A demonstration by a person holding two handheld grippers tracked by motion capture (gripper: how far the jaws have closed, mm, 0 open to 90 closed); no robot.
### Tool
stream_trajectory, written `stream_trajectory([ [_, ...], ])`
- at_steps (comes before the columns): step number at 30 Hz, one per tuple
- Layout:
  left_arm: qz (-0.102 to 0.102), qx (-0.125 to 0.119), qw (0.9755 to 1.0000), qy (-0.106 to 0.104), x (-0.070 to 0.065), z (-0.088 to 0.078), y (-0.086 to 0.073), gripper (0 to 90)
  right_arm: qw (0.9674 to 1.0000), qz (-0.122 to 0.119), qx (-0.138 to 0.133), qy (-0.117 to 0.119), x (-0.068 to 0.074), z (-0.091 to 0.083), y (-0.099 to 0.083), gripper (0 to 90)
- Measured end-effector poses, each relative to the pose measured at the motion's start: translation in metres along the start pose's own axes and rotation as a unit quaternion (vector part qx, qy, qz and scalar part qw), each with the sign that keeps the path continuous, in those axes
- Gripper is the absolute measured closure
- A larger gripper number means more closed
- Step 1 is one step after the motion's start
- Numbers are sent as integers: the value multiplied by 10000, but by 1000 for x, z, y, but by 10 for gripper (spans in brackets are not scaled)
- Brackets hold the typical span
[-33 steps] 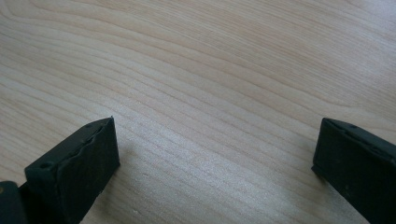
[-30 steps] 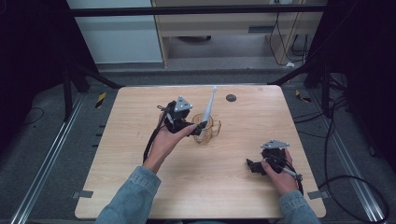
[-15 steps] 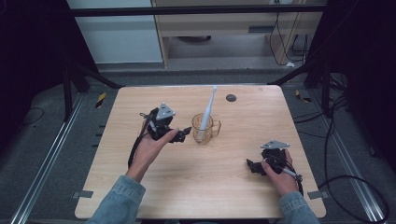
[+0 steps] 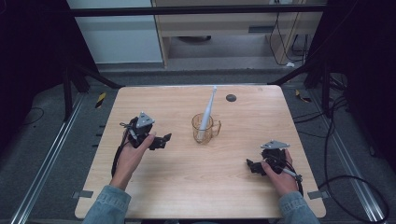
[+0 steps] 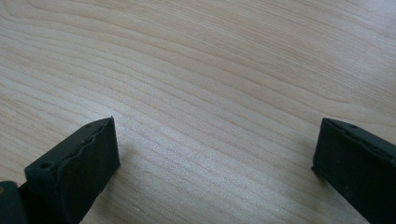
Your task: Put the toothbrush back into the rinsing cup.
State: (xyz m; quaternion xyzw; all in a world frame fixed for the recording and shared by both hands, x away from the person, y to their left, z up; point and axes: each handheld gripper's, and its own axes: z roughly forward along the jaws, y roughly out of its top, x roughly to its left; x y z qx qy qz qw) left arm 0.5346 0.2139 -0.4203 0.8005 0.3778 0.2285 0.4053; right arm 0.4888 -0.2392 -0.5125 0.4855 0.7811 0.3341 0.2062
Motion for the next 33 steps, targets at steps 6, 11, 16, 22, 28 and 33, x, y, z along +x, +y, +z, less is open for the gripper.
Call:
stream_trajectory([
  [6,-48,214,9995,221,14,0,-17,76,10000,3,2,10,0,0,0,3],
  [11,-150,293,9989,335,27,1,-30,77,10000,23,9,17,0,0,0,4],
  [16,-257,389,9981,409,36,3,-42,76,10000,6,2,10,0,0,0,3],
  [22,-344,545,9963,577,49,4,-54,76,10000,14,5,13,0,0,0,3],
  [28,-555,633,9943,648,62,5,-66,78,10000,-2,3,11,0,0,0,3],
  [33,-612,734,9933,656,67,8,-75,81,10000,-28,-7,-2,0,0,0,3],
])
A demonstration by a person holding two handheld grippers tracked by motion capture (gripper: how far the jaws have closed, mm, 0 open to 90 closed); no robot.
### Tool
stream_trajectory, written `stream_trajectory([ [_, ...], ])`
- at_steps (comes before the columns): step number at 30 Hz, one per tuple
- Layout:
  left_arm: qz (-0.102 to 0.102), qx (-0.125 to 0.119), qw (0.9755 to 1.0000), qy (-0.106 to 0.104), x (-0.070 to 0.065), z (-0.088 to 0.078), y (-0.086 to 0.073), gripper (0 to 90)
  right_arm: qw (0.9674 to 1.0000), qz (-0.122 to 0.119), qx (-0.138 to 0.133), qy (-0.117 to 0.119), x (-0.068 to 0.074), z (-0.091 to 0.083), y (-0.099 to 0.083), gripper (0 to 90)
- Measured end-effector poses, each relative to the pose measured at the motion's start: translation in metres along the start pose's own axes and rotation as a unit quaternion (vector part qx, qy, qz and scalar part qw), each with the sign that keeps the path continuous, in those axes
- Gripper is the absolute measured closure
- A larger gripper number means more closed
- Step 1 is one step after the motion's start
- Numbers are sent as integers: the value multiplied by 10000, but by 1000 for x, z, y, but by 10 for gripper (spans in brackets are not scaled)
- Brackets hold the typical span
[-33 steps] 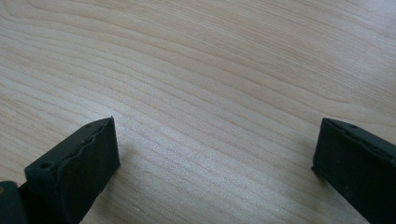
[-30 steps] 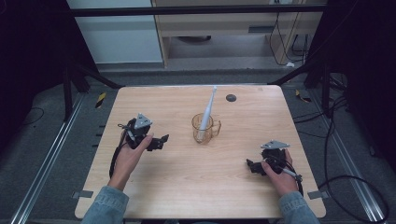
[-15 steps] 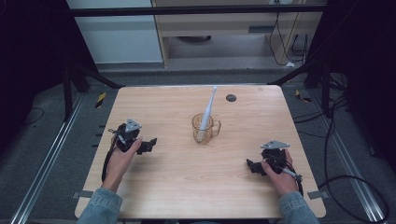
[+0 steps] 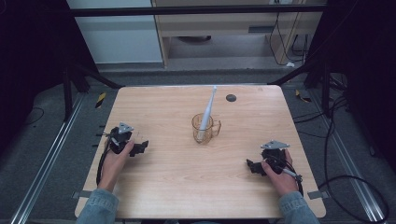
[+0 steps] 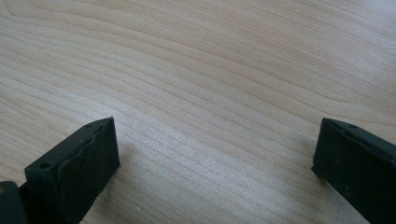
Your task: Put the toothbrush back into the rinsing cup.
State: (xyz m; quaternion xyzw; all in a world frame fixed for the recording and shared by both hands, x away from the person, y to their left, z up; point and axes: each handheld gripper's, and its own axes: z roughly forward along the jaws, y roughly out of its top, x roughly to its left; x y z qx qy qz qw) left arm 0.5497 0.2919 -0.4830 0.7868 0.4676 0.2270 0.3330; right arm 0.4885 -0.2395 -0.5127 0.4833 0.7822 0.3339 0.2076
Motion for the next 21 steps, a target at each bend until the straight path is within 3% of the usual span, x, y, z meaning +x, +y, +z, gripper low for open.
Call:
stream_trajectory([
  [8,-156,70,9998,68,8,5,-7,80,10000,18,6,19,0,0,0,3],
  [21,-174,166,9996,165,12,15,-9,80,10000,24,7,25,0,-1,0,3],
])
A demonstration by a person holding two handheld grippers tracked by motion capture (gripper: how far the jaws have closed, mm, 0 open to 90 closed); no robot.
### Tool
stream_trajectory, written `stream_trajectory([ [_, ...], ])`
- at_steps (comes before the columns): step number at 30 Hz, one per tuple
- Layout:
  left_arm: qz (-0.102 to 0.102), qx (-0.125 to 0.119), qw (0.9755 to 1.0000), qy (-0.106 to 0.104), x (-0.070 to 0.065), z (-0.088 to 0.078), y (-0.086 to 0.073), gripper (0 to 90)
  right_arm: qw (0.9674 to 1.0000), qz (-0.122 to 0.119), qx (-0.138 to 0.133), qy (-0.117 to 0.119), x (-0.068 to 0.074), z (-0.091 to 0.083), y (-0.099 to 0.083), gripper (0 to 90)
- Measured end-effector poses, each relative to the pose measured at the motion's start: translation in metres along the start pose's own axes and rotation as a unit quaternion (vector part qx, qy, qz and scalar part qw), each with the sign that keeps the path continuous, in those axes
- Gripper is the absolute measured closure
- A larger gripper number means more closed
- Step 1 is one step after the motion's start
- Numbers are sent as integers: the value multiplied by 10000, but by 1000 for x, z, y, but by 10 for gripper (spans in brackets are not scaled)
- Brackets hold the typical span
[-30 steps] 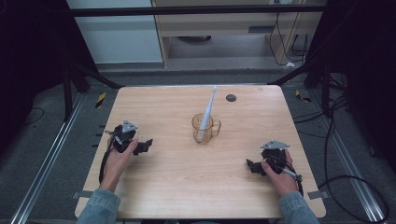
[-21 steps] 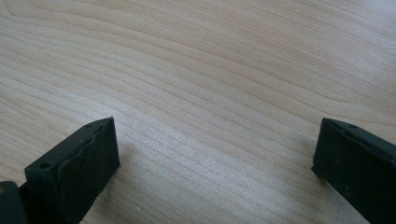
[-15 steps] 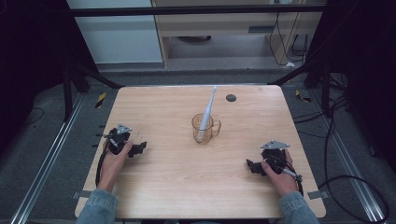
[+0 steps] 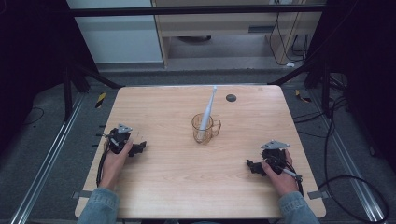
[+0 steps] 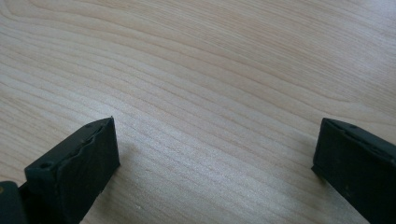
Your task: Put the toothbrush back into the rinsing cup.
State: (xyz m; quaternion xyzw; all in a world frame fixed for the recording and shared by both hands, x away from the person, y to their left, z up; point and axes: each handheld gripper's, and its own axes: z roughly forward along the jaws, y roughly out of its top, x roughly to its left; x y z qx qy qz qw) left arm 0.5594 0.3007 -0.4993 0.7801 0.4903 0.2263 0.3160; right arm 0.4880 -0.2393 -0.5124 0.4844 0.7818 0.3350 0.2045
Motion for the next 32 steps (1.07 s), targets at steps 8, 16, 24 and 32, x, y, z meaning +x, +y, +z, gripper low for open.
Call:
stream_trajectory([
  [8,-40,25,10000,28,2,3,-1,80,10000,-1,0,1,0,0,0,3],
  [16,-110,-32,9999,-13,3,7,-2,72,10000,-1,-1,0,0,0,0,4],
  [24,-69,-24,9999,-69,5,11,0,36,10000,-1,0,1,0,0,0,3],
  [32,-85,22,9999,-106,5,14,2,0,10000,-35,-9,-12,0,0,-1,4],
])
